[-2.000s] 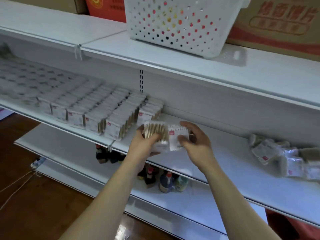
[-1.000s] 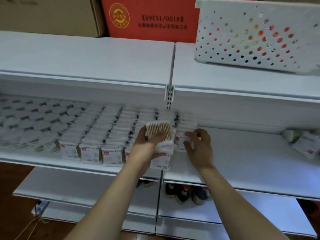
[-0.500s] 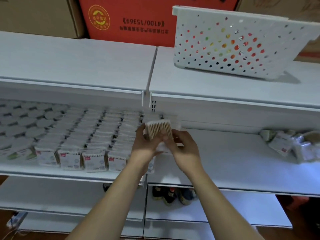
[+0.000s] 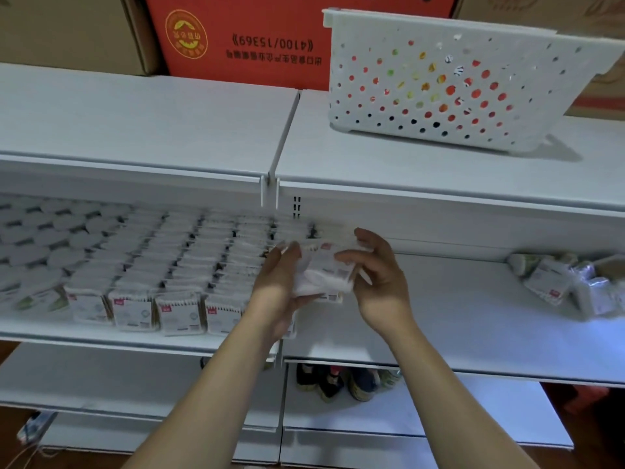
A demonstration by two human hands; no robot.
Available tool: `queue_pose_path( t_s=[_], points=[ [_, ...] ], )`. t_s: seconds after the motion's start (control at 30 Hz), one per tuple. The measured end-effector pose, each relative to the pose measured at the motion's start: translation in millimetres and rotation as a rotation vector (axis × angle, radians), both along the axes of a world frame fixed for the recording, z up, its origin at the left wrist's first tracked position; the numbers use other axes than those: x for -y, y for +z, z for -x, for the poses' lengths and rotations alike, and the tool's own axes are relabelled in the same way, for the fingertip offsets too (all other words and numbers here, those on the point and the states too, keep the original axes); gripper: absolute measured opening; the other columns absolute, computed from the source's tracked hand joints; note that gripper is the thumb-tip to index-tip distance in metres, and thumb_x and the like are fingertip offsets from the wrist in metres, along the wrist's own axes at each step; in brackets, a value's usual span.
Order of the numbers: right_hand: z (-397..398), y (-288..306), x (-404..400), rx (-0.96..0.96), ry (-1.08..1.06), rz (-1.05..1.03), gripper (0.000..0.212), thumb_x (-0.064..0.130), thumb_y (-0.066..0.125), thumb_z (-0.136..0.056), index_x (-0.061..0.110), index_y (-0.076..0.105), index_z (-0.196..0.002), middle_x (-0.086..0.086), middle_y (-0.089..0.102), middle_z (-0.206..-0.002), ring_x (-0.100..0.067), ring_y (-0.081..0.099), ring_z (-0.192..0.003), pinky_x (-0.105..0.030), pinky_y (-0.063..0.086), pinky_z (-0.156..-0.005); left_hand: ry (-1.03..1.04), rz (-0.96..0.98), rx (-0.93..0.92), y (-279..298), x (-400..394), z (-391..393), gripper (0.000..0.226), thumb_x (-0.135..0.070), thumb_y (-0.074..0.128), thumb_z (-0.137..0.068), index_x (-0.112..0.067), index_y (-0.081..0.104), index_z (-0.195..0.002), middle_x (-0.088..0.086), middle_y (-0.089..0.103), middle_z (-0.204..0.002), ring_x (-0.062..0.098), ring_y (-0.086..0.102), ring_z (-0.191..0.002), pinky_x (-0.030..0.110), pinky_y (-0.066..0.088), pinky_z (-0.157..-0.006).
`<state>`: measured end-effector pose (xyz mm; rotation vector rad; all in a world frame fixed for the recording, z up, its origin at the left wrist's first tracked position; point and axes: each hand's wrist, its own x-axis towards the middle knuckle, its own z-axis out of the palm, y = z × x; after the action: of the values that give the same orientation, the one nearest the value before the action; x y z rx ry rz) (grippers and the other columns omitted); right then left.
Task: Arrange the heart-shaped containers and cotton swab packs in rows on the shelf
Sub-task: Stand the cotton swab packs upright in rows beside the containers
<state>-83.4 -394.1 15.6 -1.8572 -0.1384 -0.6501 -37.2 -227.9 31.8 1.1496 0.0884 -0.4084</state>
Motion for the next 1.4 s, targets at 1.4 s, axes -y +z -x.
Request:
queue_pose_path(
  t_s=[1.4],
  points=[
    [-18.7, -76.2, -3.7, -0.214, -0.307, 0.593, 0.031, 0.022, 0.070, -0.090, 0.017, 0.066, -0.121, -0.009, 0.050, -0.133, -0.025, 0.046, -0.120, -0.036, 0.049, -0.090, 0.176, -0.134, 0.028, -5.6, -24.3, 0.2, 0.043, -0.017, 0.070, -0.093, -0.016, 0.052, -0.133, 0.015, 0.065, -0.122, 0.030, 0.073, -0.095, 0.043, 0.062, -0.068]
  ],
)
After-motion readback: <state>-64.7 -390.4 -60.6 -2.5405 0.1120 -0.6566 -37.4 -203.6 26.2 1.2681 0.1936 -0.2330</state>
